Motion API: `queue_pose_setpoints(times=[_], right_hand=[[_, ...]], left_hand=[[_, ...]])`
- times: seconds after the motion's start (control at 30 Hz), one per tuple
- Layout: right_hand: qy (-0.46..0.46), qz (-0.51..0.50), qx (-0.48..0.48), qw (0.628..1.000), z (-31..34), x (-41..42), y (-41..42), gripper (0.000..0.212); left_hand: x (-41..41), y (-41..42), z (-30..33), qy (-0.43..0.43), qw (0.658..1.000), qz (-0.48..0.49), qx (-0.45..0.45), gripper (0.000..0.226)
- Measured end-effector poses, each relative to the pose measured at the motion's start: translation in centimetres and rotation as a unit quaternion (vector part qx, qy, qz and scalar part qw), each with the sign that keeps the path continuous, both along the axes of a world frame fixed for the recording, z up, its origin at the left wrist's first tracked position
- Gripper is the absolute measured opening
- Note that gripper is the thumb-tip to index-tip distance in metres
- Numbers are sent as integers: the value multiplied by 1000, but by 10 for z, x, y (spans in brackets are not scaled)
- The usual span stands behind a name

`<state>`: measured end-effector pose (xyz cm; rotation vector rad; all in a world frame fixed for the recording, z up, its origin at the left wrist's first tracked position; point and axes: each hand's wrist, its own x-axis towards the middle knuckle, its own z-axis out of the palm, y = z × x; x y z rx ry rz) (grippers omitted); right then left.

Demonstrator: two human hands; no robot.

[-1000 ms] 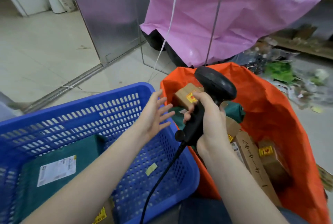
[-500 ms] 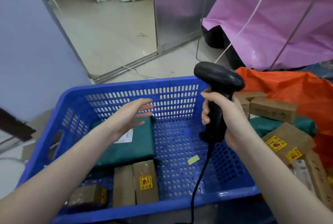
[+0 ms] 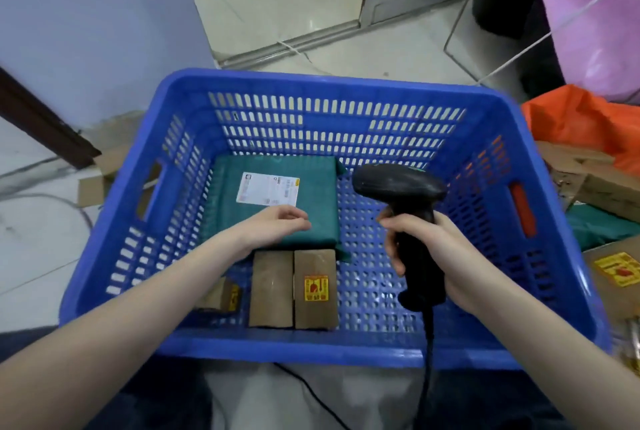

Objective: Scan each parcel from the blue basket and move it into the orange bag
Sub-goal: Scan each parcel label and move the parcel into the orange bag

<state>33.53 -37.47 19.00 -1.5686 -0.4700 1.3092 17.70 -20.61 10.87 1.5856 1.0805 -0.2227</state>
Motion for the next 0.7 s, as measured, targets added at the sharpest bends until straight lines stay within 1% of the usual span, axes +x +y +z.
queue_pose_setpoints(times=[0.1,0.23,0.3,0.4,0.5,0.57,0.7], right_hand=[[39,12,-40,998,-14,-3,-3,8],[56,31,-56,996,-22,-3,-5,33],[67,32,-58,996,-22,-2,-5,37],[84,29,-55,995,-22,-1,-5,37],[93,28,-50,994,-23,0,-5,32],[94,27,-50,994,-23,1,-5,28],[86,29,-53,994,-23,4,-6,28]], left_hand=[[-1,1,-28,16,999,-40,6,35],[-1,-1,-61,50,995,-84,8,40],[0,-1,-76,67,990,-123,14,43],[4,1,-89,95,980,-176,24,51],[9,1,-100,120,968,-217,46,60],[11,1,-106,139,956,-249,72,67],[19,-4,-108,152,930,-316,108,76]])
